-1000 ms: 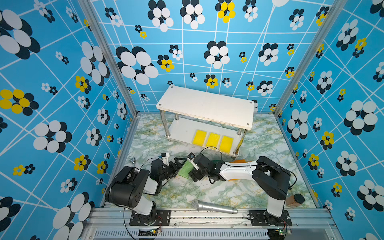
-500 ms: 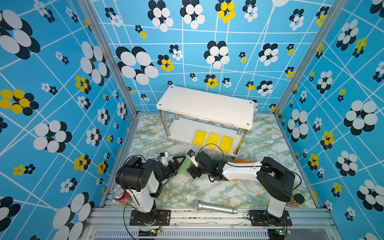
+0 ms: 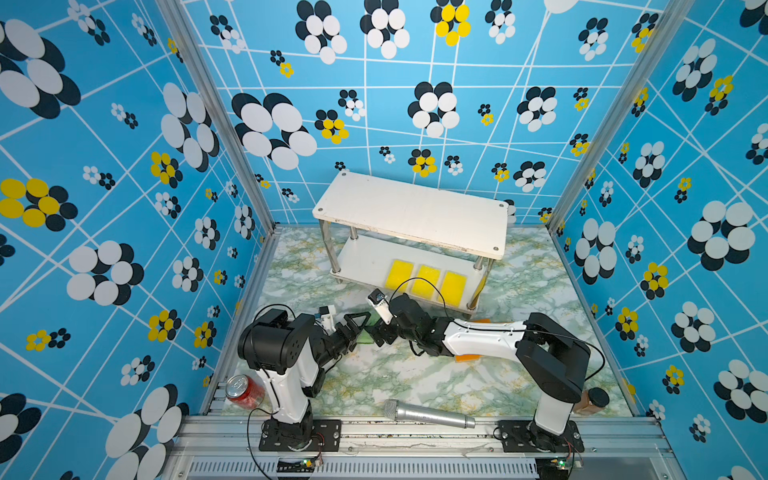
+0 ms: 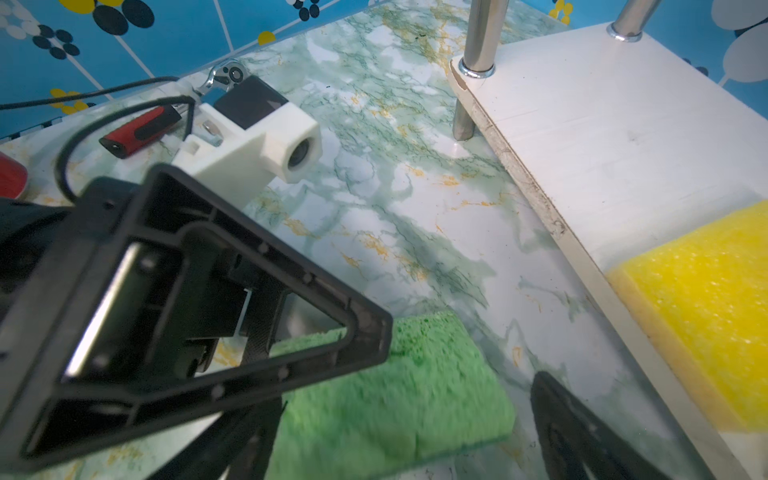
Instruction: Place and organize the cleaning sponges onto the shelf
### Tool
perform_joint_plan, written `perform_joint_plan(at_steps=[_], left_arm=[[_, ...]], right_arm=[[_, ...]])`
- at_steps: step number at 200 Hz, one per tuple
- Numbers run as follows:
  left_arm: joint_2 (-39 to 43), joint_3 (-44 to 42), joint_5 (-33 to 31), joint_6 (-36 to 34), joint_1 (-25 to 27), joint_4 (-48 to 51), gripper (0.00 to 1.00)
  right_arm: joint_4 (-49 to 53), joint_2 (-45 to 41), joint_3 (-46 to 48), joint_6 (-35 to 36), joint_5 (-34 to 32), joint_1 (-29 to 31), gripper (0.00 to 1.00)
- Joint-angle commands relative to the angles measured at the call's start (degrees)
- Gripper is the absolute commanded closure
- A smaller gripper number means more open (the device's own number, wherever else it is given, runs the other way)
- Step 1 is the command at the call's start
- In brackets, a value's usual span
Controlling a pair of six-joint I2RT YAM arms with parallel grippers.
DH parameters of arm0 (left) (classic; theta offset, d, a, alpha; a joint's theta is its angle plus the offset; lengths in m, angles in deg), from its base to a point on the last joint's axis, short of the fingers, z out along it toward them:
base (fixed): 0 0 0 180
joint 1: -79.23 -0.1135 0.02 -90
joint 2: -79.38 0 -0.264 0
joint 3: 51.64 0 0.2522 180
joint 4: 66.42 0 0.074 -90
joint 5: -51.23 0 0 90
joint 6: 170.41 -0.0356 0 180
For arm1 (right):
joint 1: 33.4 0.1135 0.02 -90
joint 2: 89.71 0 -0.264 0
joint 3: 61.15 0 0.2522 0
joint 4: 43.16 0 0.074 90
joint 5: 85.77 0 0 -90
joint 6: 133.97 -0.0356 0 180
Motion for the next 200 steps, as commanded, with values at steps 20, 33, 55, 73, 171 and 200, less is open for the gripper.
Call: perform_joint_plan(at_steps=[20, 33, 55, 73, 171, 200], left_arm=[[-3.03, -2.91, 1.14, -1.50, 0.26, 13.74, 0.01], [-3.42, -3.31, 1.52, -1.59, -0.29, 13.19, 0.01], [-4.03, -3.40, 1.70, -1.50, -0.40, 12.60, 0.01], [-4.38, -3.09, 1.72, -1.24, -0.49, 12.31, 0.01], [4.97, -2.30, 5.32, -3.86, -5.14, 23.55, 0.01], [15.75, -0.51, 4.41, -7.86, -5.12, 39.41, 0.01]], right_arm=[[-1.16, -1.53, 0.67, 0.23, 1.60, -0.27, 0.04], [-0.90, -1.50, 0.65, 0.08, 1.75, -0.35, 0.04], [0.57, -2.35, 1.50, 0.07, 2.67, -0.36, 0.04], [4.30, -2.84, 1.92, -0.39, 4.29, -0.54, 0.04], [11.40, -4.06, 6.20, -3.90, 8.55, -0.63, 0.01], [10.48, -2.27, 5.88, -4.07, 10.43, -0.50, 0.01]])
